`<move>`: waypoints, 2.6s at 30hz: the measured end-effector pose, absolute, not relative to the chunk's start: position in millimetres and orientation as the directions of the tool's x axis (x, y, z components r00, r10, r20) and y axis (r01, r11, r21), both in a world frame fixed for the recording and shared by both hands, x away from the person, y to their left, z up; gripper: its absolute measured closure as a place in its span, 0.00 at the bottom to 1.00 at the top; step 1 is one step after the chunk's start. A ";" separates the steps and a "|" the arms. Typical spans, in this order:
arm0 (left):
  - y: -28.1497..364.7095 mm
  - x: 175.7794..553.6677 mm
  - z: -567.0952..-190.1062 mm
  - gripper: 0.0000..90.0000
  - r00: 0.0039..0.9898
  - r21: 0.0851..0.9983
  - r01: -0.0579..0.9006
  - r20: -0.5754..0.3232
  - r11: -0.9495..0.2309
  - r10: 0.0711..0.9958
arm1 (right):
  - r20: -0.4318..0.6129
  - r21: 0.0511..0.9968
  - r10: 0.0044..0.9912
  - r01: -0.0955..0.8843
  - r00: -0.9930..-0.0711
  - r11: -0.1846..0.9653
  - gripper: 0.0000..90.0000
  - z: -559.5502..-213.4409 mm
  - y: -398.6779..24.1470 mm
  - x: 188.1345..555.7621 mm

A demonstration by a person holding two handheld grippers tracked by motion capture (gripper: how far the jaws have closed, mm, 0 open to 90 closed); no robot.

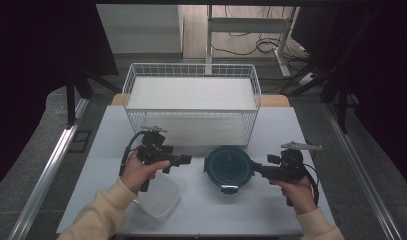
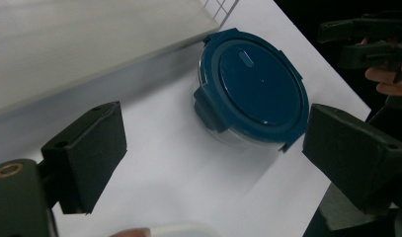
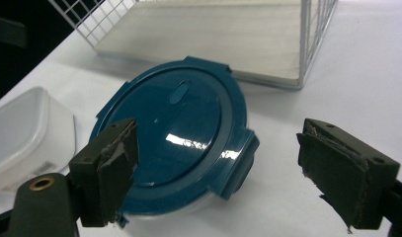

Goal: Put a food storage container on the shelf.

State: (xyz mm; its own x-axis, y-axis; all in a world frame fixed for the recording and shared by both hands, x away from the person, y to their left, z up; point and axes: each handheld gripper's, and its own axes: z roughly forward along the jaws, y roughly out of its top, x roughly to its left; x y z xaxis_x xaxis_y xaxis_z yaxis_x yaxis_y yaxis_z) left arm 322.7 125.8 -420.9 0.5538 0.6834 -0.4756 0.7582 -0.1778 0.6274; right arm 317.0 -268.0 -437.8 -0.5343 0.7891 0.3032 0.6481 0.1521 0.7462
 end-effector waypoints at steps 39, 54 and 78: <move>53.0 371.9 -468.7 0.10 0.488 0.430 0.863 -0.567 -0.267 0.664 | 0.552 0.581 0.708 0.812 -0.442 0.054 0.10 -476.4 -260.3 349.5; 48.6 382.3 -487.0 0.15 0.439 0.355 0.896 -0.627 -0.265 0.644 | 0.606 0.520 0.680 0.852 -0.412 0.054 0.11 -490.0 -255.0 352.5; 46.3 388.5 -497.4 0.35 0.373 0.263 0.927 -0.724 -0.267 0.580 | 0.687 0.426 0.657 0.905 -0.310 -0.019 0.33 -501.5 -257.0 355.5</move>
State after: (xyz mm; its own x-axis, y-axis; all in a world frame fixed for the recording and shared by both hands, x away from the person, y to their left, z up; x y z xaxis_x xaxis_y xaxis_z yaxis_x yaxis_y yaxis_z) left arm 388.5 46.3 -497.4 0.3726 0.5804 -0.7241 0.9271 -0.2667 0.2633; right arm 355.5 -257.0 -501.5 -0.3100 0.6569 0.6873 0.9045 -0.0189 0.4260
